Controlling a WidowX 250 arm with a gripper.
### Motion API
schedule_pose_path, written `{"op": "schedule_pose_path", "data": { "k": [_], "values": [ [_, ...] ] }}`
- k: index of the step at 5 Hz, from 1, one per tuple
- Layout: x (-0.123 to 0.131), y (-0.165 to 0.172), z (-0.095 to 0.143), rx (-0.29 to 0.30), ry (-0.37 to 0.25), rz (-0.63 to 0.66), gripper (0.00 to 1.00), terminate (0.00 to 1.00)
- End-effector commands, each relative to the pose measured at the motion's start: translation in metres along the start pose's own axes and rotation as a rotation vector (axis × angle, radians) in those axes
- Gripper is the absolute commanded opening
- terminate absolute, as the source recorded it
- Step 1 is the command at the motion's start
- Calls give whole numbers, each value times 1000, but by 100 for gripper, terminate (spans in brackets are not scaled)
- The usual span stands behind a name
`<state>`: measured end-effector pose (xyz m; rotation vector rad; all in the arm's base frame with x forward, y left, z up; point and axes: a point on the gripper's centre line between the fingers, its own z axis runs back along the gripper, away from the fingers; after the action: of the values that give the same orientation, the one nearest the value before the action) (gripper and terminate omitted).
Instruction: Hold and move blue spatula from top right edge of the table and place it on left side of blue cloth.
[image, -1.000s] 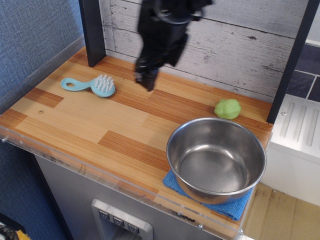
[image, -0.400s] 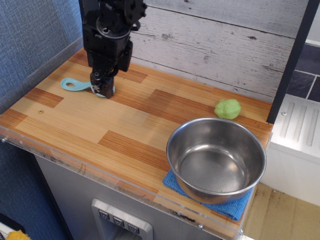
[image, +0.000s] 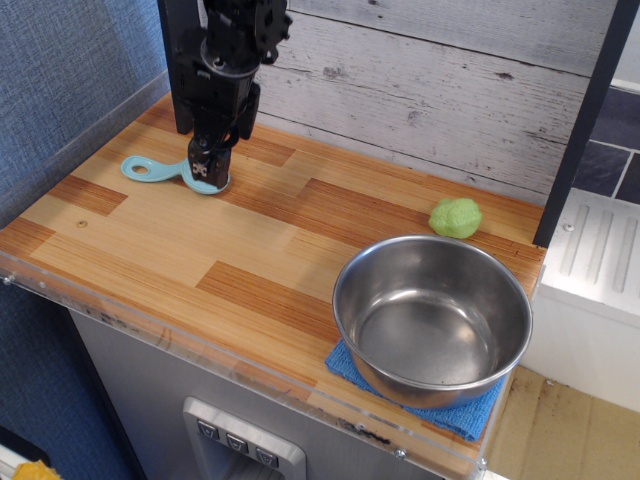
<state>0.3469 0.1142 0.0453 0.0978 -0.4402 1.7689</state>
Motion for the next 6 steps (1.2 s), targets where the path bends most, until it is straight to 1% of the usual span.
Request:
{"op": "schedule_pose_path", "data": {
  "k": [1,2,3,4,6],
  "values": [
    [20,-11,-13,7,-54,51,100,0],
    [24,-8,-19,27,-66,46,100,0],
    [24,0,-31,52,-63,37,100,0],
    [23,4,-35,64,-77,23,0,0],
    [17,-1,-36,48,-57,-6,0,0]
  ]
}}
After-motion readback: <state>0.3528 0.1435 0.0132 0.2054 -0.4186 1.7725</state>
